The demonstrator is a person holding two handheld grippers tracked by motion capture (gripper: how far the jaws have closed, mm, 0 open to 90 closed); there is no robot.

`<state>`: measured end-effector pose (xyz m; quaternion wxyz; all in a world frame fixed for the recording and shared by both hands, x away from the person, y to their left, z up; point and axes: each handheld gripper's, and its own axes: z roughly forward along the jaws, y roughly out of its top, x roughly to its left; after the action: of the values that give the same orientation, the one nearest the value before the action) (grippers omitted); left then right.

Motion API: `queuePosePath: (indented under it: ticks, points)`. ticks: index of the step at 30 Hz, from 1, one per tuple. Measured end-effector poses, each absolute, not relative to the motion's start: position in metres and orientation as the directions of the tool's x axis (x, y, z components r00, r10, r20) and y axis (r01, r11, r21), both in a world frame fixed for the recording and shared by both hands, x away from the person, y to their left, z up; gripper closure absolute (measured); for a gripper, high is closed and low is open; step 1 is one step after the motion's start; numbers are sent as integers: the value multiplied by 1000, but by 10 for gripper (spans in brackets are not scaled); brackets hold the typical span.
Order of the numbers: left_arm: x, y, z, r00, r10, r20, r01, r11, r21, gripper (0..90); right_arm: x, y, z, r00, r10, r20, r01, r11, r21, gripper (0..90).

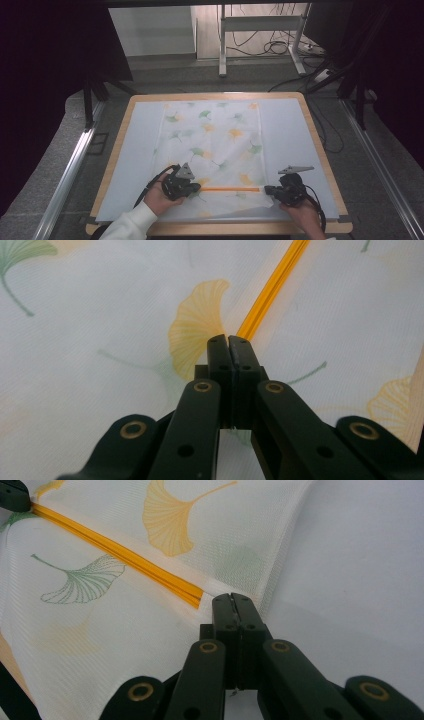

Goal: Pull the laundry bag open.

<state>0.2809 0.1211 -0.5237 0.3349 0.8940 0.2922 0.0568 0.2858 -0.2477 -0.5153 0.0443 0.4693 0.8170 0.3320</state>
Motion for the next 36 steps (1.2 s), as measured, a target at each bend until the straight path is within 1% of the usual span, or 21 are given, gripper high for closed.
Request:
queuePosePath:
  ticks: [9, 27, 36]
  points:
    - [278, 128, -523, 814, 573, -93, 495, -601, 627, 900, 286, -248, -515, -560, 794, 238, 735, 342, 586, 899]
    - [274, 156, -525, 775, 621, -117, 541, -557, 630, 900, 286, -248, -516, -560, 795, 235, 733, 342, 588, 900]
    - [272, 165, -525, 763, 640, -97, 546, -557, 626, 900, 286, -248, -516, -562, 792, 237, 733, 345, 587, 899]
